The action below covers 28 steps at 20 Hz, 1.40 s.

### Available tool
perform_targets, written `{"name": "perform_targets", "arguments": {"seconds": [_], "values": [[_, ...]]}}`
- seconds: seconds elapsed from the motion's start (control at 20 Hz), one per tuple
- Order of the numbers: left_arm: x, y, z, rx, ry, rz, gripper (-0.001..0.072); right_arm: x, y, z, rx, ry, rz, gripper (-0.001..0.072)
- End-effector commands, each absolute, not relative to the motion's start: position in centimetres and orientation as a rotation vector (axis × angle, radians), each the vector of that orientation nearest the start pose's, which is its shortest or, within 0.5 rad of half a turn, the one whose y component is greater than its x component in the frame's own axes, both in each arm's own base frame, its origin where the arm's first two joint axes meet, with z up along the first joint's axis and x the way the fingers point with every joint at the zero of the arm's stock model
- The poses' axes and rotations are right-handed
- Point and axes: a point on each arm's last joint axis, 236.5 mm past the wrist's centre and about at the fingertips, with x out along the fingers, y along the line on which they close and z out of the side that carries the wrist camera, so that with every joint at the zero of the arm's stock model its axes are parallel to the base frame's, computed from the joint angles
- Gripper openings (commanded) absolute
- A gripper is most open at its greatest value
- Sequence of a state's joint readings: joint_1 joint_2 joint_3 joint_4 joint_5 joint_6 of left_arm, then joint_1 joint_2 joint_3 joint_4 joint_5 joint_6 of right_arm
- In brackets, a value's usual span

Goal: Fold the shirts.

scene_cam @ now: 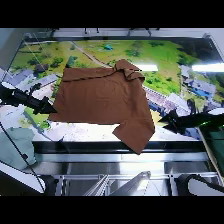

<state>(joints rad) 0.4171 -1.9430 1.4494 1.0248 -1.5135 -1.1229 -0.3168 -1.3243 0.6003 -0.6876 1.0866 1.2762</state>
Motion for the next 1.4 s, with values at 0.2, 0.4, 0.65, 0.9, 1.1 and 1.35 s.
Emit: {"name": "perform_targets", "arguments": {"seconds": [0.2, 0.4, 0.65, 0.9, 1.1, 1.35], "values": [[37.5, 3.6, -12.5, -0.626, 1.674, -0.428, 0.0018, 28.8, 13.0, -11.8, 1.282, 1.492, 0.301, 0.0424], [37.5, 3.6, -12.5, -0.622, 1.672, -0.432, 0.0018, 31.4, 13.4, -10.3, 1.336, 1.354, 0.38, 0.0249], [37.4, 3.8, -11.1, -0.633, 1.653, -0.448, 0.002, 32.0, 11.7, -5.3, 1.428, 1.218, 0.571, 0.0023], [41.0, -1.8, 11.1, -0.82, 1.008, -0.924, 0.002, 36.4, 4.4, 17.2, 1.479, 0.388, 0.979, 0.0023], [36.2, -3.3, 34.3, -0.82, 0.324, -1.196, 0.0021, 31.4, 3.7, 36.9, 1.073, -0.014, 1.161, 0.0024], [25.3, -5.4, 47.1, -0.578, -0.063, -1.165, 0.0023, 22.8, 9.8, 51.4, 0.57, -0.272, 1.112, 0.0024]]}}
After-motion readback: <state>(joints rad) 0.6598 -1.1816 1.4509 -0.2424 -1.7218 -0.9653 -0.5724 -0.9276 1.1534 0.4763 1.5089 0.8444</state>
